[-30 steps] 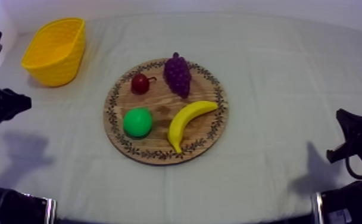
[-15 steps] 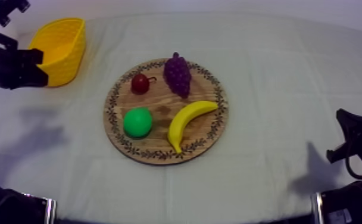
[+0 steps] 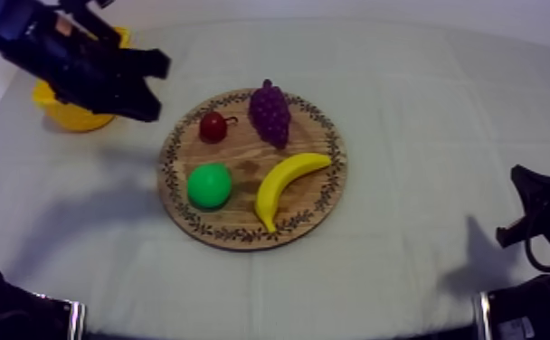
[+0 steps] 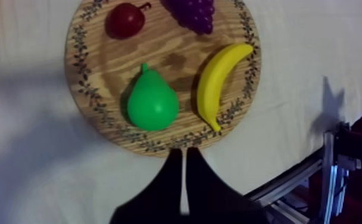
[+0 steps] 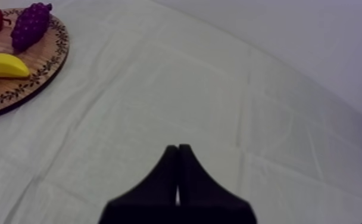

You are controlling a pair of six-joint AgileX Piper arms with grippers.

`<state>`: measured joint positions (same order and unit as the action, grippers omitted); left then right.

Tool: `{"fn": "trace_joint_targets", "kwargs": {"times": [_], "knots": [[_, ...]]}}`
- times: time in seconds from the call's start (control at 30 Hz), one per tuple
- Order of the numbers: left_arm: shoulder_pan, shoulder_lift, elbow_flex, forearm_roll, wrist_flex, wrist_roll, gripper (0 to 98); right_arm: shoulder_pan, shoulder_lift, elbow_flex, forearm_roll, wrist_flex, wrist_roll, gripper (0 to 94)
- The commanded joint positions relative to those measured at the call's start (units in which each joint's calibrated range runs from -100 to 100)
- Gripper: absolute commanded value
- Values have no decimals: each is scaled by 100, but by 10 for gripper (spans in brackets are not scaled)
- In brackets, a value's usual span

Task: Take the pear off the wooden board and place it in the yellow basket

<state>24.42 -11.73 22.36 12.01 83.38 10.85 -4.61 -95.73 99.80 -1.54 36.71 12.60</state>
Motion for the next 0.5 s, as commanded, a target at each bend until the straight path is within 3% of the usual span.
{"fn": "trace_joint_targets", "kwargs": {"times": [0.0,0.33,0.47], "knots": [[176,276,-91,4,-56,48,0,1,-3,-2,0,-1,-3,2],[286,789,-209,15,-251,372,5,1,-3,-2,0,-1,-3,2],[294,843,-393,-39,-236,471,82,1,-3,-2,0,-1,-3,2]]}}
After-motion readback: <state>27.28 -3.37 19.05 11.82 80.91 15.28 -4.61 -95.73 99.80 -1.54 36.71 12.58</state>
